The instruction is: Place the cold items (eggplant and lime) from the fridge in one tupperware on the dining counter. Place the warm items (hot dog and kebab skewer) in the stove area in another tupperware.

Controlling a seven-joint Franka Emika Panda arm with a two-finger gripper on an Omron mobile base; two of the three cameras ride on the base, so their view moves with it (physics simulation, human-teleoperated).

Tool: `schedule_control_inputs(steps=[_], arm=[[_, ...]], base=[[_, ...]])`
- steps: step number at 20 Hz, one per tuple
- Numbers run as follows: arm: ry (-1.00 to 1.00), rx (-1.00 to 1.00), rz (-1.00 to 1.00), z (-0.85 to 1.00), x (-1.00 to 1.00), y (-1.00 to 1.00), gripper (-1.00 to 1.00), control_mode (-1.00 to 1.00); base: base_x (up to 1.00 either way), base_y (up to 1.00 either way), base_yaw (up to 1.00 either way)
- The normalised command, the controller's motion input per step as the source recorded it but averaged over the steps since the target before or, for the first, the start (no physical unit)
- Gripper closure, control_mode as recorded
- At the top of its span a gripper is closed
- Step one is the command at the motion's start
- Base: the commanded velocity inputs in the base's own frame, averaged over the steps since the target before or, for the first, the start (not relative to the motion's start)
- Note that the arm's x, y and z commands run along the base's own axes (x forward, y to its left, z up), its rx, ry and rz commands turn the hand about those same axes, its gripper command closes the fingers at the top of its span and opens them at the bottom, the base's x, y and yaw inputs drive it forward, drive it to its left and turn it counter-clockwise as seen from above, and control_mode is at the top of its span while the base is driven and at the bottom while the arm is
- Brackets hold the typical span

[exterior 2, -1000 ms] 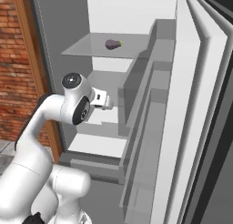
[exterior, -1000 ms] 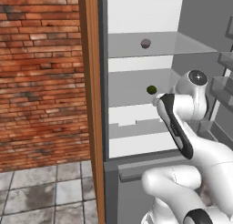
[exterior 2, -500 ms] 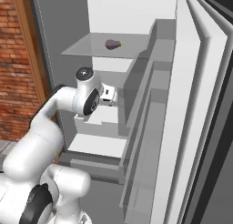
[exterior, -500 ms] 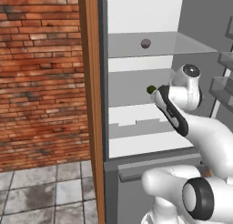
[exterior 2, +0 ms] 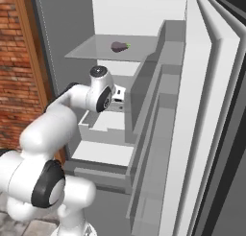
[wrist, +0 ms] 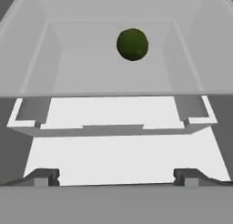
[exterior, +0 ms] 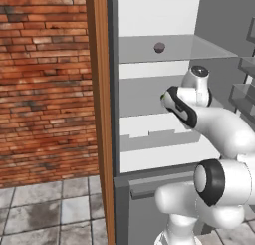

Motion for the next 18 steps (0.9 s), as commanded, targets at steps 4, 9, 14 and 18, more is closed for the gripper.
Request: schedule_control_inputs(steps=[4,9,14,18], arm=[[0.01,0.0,0.0,-0.29,0.32,-0.09,-1.0,-1.0],[0.02,0.0,0.0,-0.17,0.32,-0.09,-1.0,-1.0],[0.0,0.0,0.0,-0.01,0.34,-0.12,-1.0,-1.0],[0.0,0.0,0.0,-0.07,0.31,-0.09,-1.0,-1.0]], base=[[0.0,0.0,0.0],[0.0,0.0,0.0],[0.0,0.0,0.0],[0.0,0.0,0.0]])
